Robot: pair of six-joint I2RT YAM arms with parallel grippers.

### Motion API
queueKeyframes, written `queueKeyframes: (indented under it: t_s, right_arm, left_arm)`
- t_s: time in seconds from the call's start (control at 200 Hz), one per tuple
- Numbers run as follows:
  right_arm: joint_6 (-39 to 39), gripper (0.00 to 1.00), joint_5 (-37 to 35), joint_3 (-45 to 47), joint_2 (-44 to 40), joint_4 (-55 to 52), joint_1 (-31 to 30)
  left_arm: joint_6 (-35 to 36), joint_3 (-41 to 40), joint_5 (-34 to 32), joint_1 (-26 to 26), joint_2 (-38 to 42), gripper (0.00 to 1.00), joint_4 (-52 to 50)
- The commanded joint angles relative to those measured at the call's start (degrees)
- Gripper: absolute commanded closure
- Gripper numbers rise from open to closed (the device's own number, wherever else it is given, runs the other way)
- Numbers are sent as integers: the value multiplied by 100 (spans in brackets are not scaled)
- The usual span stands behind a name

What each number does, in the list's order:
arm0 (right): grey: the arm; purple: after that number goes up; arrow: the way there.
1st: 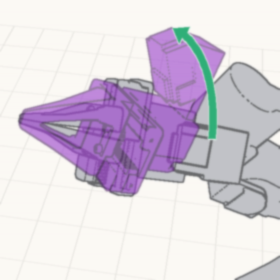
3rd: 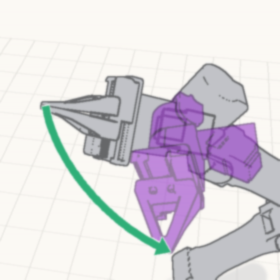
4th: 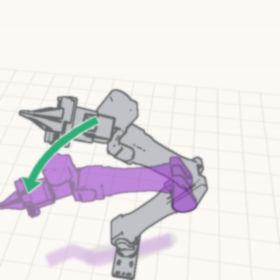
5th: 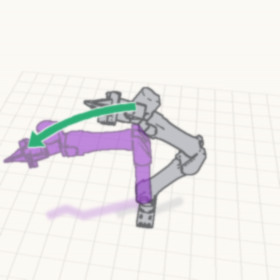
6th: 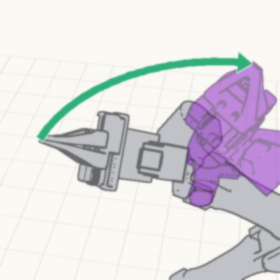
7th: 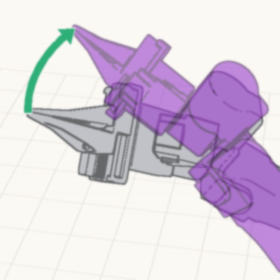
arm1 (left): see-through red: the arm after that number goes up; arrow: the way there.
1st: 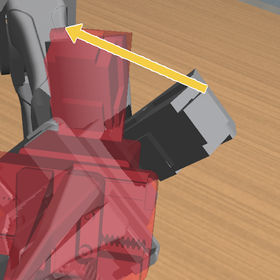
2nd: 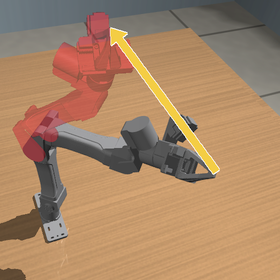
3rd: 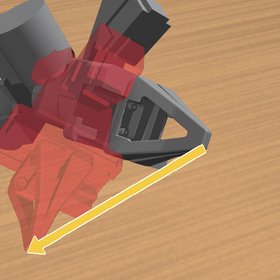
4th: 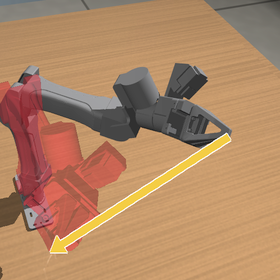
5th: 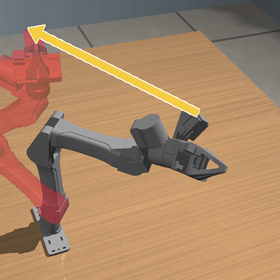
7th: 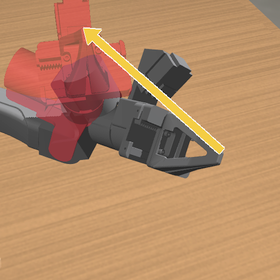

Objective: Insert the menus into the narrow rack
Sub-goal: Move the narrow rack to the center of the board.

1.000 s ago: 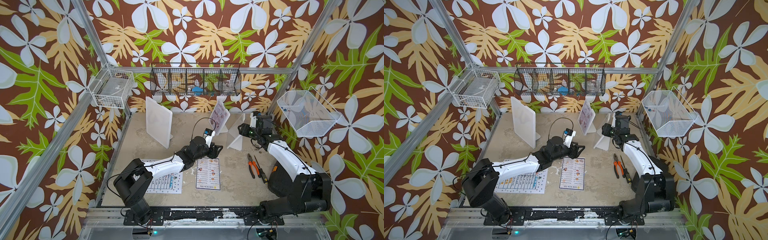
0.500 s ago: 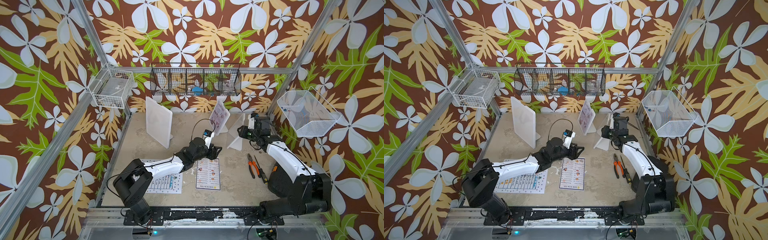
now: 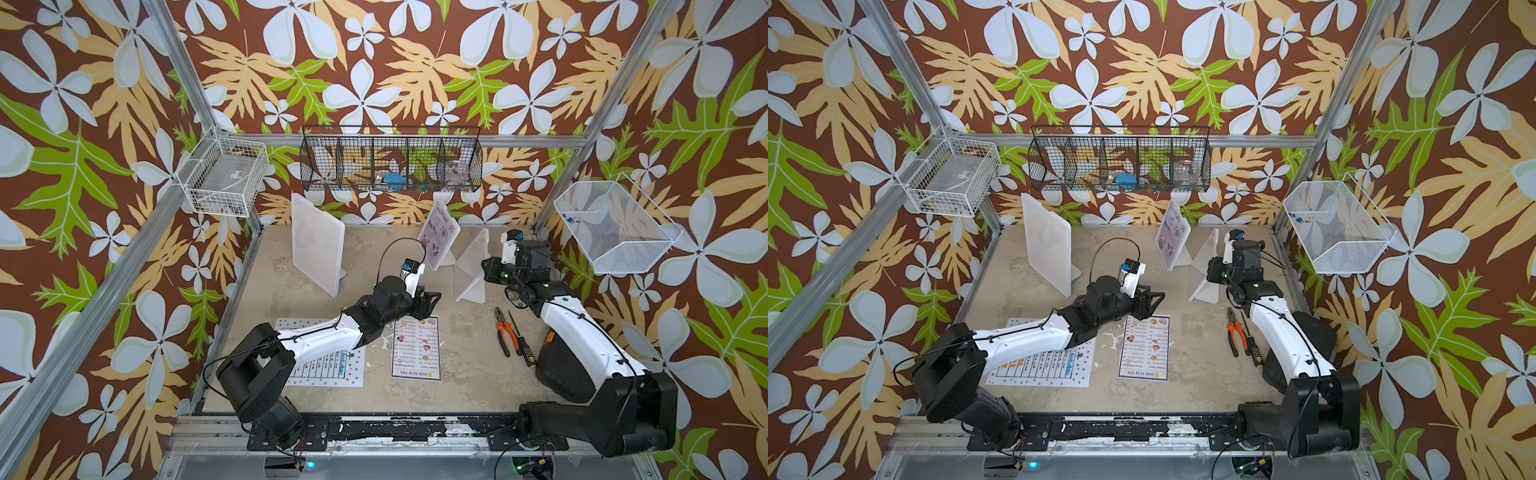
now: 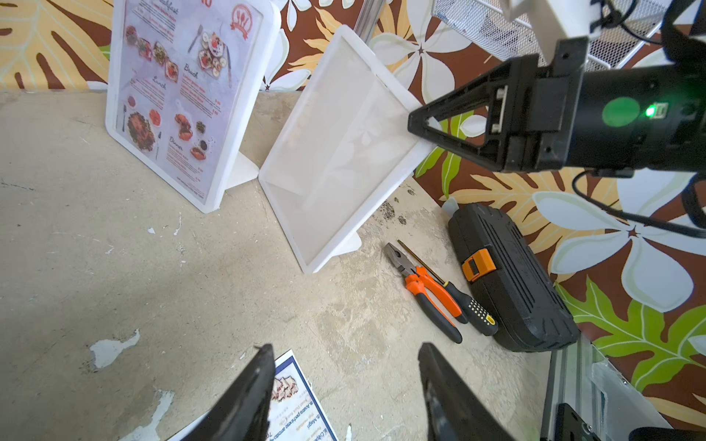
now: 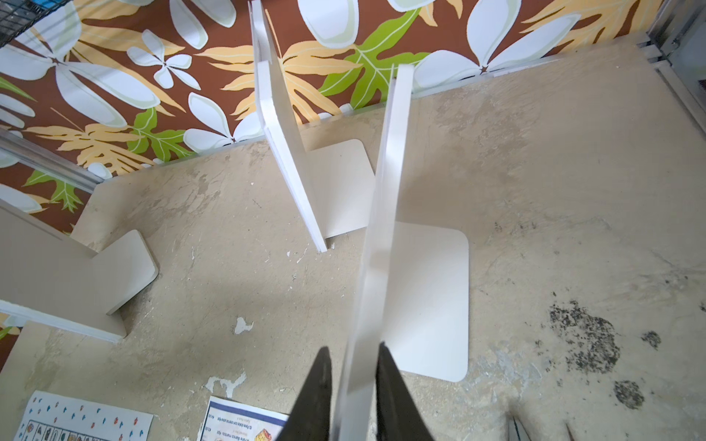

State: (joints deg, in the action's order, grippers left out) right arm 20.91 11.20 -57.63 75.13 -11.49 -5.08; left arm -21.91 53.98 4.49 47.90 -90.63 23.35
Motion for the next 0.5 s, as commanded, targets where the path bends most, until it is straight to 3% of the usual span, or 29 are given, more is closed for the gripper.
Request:
queueKeyframes:
  t_s: [0.0,0.14,0.35,0.495]
  right_arm:
    - [-79,78,133,99,-29,163,-10]
    - [-72,81,333,85,20,230,-10]
    - [-437,96,615,69,-38,148,-10]
    - [-603,98,898,149,-121,210,-10]
  left_arm:
    - [97,-3,-106,-17,37,39,2]
    - [90,21,-80,-20,41,39,-23]
    - [95,-48,39,-245,217,39,-85]
    - [159,-114,112,-501,395,39,-192]
